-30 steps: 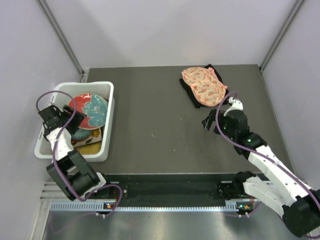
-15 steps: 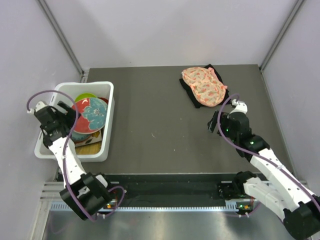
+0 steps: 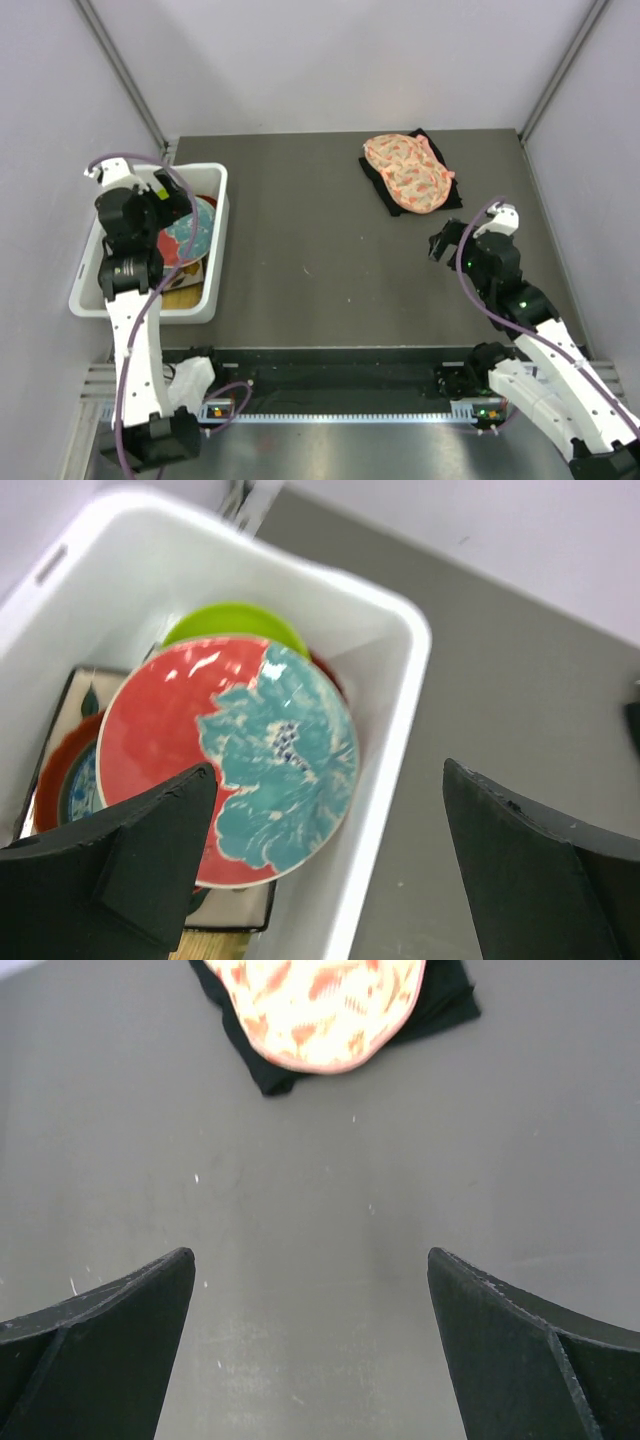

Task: Place the plates into the plastic bin on the countertop
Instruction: Reset both arms

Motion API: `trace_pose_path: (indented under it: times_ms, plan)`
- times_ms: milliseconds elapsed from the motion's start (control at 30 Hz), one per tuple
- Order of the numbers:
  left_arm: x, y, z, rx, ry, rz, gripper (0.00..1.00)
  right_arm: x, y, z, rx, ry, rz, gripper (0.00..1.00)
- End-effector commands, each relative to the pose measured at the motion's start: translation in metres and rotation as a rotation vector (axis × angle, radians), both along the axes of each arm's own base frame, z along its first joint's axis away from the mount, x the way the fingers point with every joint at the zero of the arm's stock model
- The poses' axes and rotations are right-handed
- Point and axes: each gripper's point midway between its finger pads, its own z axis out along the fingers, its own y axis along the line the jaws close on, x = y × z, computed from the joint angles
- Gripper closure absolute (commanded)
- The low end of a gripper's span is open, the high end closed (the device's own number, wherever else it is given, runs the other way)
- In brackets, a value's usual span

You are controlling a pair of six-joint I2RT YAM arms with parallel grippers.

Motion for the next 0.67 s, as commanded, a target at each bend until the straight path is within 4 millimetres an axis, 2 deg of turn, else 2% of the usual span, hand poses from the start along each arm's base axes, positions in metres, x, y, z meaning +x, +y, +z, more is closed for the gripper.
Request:
trace_pose_path:
  times_ms: [0, 200, 367, 633]
  plan:
    - [-0.016, -0.019, 0.062, 0.096, -0.246, -0.084, 0.01, 0.002, -0.018, 0.025, 0.009, -0.106, -0.085, 0.01]
    - [-0.027, -0.035, 0.074, 0.099, -0.312, -0.153, 0.01, 0.0, -0.024, 0.018, -0.008, -0.108, -0.112, 0.01]
    - [-0.029, -0.041, 0.061, 0.089, -0.297, -0.183, 0.01, 0.0, -0.024, 0.012, 0.007, -0.109, -0.118, 0.01]
    - [-0.03, -0.05, 0.061, 0.068, -0.312, -0.221, 0.01, 0.0, -0.027, 0.003, 0.001, -0.094, -0.136, 0.01]
